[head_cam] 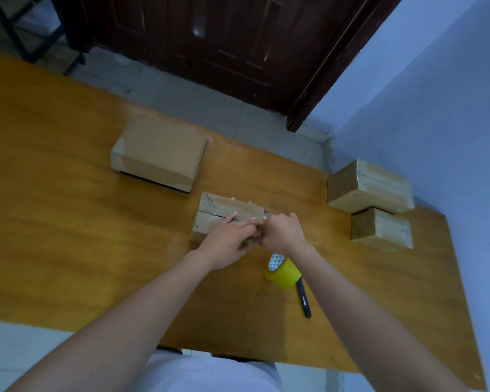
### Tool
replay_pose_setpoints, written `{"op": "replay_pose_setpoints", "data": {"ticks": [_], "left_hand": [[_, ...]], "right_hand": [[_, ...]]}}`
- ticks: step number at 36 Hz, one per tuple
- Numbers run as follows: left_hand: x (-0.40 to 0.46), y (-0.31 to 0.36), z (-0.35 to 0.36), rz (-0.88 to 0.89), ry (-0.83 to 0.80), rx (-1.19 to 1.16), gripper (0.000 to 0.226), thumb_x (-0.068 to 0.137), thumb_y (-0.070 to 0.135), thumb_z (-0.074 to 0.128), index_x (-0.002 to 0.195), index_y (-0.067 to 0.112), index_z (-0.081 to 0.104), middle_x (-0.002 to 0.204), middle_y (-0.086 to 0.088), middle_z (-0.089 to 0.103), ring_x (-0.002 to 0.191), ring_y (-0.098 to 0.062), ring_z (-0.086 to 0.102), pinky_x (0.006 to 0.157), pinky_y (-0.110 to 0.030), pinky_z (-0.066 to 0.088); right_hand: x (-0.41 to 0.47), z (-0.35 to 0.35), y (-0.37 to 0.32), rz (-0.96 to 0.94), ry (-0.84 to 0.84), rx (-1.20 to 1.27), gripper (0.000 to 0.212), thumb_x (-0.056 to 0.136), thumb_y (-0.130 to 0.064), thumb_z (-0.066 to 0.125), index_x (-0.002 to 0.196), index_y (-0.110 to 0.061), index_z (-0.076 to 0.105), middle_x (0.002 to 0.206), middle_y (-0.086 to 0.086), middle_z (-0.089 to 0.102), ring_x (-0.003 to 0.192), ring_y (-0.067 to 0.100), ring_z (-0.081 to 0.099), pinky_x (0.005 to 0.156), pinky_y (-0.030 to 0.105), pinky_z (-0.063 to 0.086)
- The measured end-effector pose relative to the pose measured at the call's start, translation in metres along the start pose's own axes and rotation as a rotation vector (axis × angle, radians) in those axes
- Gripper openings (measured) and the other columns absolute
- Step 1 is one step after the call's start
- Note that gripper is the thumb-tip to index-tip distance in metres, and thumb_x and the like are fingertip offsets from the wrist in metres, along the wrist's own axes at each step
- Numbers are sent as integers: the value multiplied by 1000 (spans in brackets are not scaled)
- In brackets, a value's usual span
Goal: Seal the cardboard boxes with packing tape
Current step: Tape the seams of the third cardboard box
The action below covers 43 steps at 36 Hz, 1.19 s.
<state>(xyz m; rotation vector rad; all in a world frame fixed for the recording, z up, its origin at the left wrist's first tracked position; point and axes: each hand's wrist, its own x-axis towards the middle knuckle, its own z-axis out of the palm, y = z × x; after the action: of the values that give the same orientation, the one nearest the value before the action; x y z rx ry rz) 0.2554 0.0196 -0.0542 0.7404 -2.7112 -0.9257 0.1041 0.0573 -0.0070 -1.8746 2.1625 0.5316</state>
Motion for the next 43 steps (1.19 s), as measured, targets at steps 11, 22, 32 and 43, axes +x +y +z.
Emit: {"op": "replay_pose_setpoints", "data": {"ticks": [11, 22, 32, 43], "left_hand": [[-3, -4, -2, 53, -28, -23, 31, 94, 7, 52, 124, 12, 55, 151, 9, 35, 141, -7, 28, 115, -25, 1], [-19, -3, -20, 224, -30, 88, 41, 62, -22, 60, 85, 12, 64, 129, -1, 61, 133, -18, 43, 112, -40, 32], [-8, 4, -32, -670, 187, -116, 52, 89, 40, 61, 123, 6, 44, 126, -13, 47, 118, -30, 43, 99, -40, 40], [31, 16, -38, -454, -246, 258, 98, 76, 52, 68, 148, 19, 10, 153, -8, 21, 140, -26, 22, 114, -43, 23]], "right_hand": [[6, -6, 38, 330, 81, 545, 33, 91, -42, 52, 113, -21, 64, 112, 0, 67, 108, 22, 59, 92, 37, 42], [9, -14, -1, 151, -211, 607, 55, 84, -39, 50, 137, -27, 44, 127, 9, 59, 117, 32, 55, 97, 47, 45], [-22, -11, -27, 207, -163, 686, 53, 88, -28, 62, 133, -6, 44, 132, 16, 54, 122, 31, 51, 95, 35, 43], [-41, -1, 40, 518, 217, 950, 25, 94, -25, 49, 92, -13, 70, 92, 12, 69, 94, 31, 61, 66, 34, 43]]}}
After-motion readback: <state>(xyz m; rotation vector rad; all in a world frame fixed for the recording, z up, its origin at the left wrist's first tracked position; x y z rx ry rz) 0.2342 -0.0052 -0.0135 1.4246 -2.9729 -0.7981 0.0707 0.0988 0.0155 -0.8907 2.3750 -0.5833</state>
